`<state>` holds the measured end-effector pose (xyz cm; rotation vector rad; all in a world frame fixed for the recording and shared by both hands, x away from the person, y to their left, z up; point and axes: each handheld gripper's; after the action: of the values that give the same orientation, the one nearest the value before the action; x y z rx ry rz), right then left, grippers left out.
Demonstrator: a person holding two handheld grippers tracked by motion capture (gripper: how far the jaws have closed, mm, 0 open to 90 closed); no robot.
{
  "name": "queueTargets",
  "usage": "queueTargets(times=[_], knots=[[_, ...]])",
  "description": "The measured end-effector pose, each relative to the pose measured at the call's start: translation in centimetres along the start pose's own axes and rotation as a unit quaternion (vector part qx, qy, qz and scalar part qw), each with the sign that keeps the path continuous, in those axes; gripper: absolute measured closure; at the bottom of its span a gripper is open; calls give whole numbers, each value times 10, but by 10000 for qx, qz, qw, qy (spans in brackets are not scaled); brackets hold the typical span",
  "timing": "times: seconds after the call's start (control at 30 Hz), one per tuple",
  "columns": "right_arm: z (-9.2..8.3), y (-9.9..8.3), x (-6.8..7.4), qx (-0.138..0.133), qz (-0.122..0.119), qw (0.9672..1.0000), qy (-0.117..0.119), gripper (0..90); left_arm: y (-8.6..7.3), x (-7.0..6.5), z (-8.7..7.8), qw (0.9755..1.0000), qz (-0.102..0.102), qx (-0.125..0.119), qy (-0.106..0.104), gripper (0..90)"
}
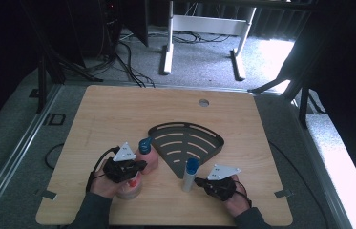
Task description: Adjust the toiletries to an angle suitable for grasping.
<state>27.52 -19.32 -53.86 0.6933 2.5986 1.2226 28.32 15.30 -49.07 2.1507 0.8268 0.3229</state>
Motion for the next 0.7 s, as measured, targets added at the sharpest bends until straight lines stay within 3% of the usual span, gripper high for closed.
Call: queueTargets(times=[0.37,0.57,0.7], knots=[[20,18,18,-44,-181,9994,277,898,0,0,0,10000,6,6,-10,853],[30,29,28,-153,-374,9977,538,894,0,0,0,10000,4,8,-10,853],[39,38,32,-161,-455,9973,558,894,0,1,-1,10000,8,14,49,853]])
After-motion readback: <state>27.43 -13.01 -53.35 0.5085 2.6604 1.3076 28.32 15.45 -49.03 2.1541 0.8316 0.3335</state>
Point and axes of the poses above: each handheld gripper's, and its own axes: z roughly forward along the jaws, y roughly out of its top, x roughly to its left, and after that the axes turned 1 degree about y, right-handed
